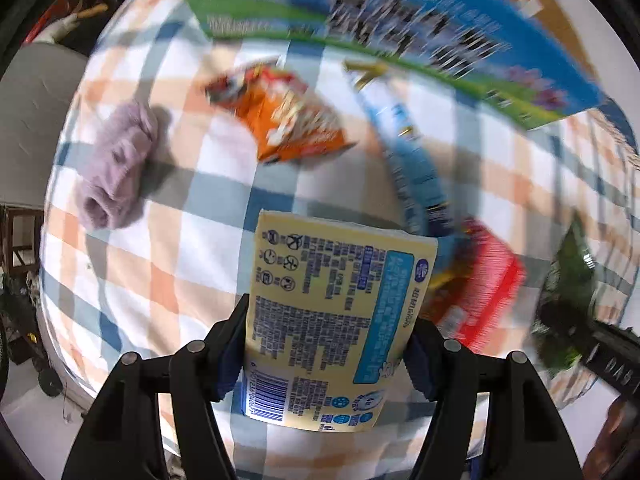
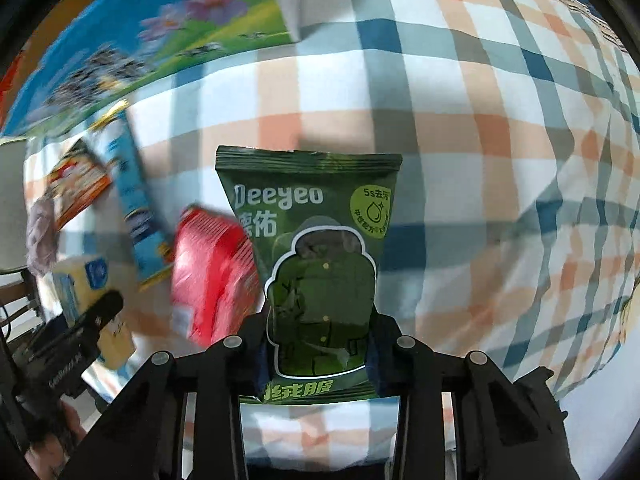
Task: Organize soft objects
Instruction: 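Lower the milk carton into the box with the left tool while the right tool lowers the green bag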
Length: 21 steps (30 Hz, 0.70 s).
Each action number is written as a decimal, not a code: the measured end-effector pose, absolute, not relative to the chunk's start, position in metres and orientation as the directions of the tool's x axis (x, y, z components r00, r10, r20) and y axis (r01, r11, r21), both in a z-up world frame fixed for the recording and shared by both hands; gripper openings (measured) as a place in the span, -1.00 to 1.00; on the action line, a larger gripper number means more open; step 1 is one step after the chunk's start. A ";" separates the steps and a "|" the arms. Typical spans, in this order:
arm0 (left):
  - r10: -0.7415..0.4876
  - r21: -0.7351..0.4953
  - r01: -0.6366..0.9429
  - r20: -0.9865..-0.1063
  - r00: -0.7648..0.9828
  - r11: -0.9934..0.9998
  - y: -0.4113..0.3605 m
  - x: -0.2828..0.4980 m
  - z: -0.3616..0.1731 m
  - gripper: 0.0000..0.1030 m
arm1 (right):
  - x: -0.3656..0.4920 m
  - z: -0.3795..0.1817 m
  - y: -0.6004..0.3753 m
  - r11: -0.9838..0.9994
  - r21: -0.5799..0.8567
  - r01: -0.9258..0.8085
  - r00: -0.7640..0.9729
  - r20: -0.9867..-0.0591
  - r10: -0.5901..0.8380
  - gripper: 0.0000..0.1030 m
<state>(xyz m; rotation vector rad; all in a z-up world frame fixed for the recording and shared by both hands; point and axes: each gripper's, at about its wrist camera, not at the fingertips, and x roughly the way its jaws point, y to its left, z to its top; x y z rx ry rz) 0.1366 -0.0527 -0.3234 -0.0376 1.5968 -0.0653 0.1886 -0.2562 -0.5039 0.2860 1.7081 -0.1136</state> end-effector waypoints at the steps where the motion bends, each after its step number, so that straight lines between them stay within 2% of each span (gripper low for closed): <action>1: -0.072 -0.072 0.024 -0.997 -0.009 0.997 -0.055 0.135 -0.311 0.25 | 0.186 -0.502 -0.252 0.963 0.101 0.251 -0.122 -0.983 0.135 -0.28; 9: -0.127 -0.117 0.076 -0.981 0.147 0.990 -0.074 0.131 -0.215 0.25 | 0.178 -0.451 -0.223 0.968 0.177 0.180 -0.005 -0.984 0.181 -0.29; 15: -0.172 -0.154 0.096 -0.959 0.224 0.983 -0.087 0.143 -0.165 0.25 | 0.183 -0.355 -0.226 0.962 0.232 0.142 0.113 -0.970 0.217 -0.29; 16: -0.180 -0.161 0.098 -0.956 0.230 0.982 -0.088 0.148 -0.160 0.25 | 0.171 -0.325 -0.239 0.961 0.241 0.137 0.131 -0.966 0.224 -0.29; 21: -0.233 -0.214 0.103 -0.942 0.242 0.971 -0.087 0.190 -0.140 0.25 | 0.181 -0.262 -0.270 0.947 0.295 0.131 0.203 -0.943 0.265 -0.29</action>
